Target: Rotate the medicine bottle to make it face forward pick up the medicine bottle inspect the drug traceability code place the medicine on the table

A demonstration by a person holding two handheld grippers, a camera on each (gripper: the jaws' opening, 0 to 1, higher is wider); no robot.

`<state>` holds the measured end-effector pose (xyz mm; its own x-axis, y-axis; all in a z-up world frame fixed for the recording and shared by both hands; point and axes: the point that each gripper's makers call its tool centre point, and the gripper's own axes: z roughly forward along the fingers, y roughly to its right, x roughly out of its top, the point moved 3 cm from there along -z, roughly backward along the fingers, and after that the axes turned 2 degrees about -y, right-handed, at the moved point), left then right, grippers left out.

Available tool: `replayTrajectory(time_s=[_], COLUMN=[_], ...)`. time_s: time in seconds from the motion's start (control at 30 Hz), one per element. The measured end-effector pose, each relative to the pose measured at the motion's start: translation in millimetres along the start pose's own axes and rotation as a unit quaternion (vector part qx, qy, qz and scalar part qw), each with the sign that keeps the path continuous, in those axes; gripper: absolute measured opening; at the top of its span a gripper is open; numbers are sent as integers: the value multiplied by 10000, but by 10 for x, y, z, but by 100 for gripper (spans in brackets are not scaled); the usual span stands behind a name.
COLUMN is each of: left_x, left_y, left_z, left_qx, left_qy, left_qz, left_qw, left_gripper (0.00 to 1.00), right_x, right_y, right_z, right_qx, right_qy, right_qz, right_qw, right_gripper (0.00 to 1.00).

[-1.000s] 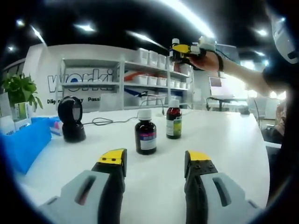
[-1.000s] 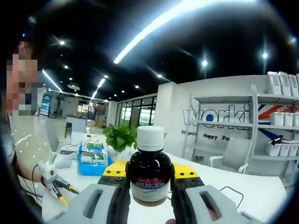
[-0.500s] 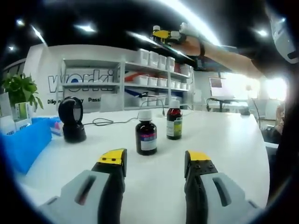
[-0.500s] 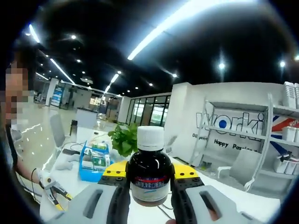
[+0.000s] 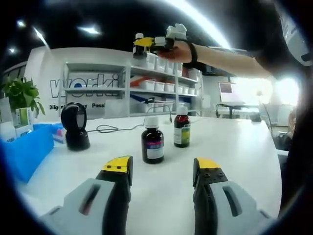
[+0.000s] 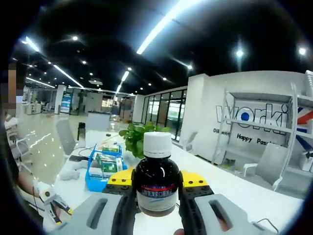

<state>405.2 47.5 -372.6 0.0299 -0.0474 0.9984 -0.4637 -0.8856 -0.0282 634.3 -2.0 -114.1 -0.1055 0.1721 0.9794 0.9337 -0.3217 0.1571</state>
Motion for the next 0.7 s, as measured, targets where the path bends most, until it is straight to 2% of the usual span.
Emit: replayTrajectory(time_s=[0.3, 0.6, 0.7], left_x=[1, -6, -11], left_y=[3, 0, -7], left_z=[-2, 3, 6], left_qx=[-12, -35, -34], left_qy=[11, 6, 5], left_qz=[21, 40, 48], left_qw=[10000, 10000, 10000], left_gripper=[40, 40, 40], right_x=[-422, -828, -906], right_y=[-49, -135, -150], right_z=[290, 422, 481], right_qx=[68, 109, 145], right_qy=[-150, -336, -290], right_qz=[242, 397, 585], right_qw=[9996, 9986, 9978], right_gripper=[29, 29, 29])
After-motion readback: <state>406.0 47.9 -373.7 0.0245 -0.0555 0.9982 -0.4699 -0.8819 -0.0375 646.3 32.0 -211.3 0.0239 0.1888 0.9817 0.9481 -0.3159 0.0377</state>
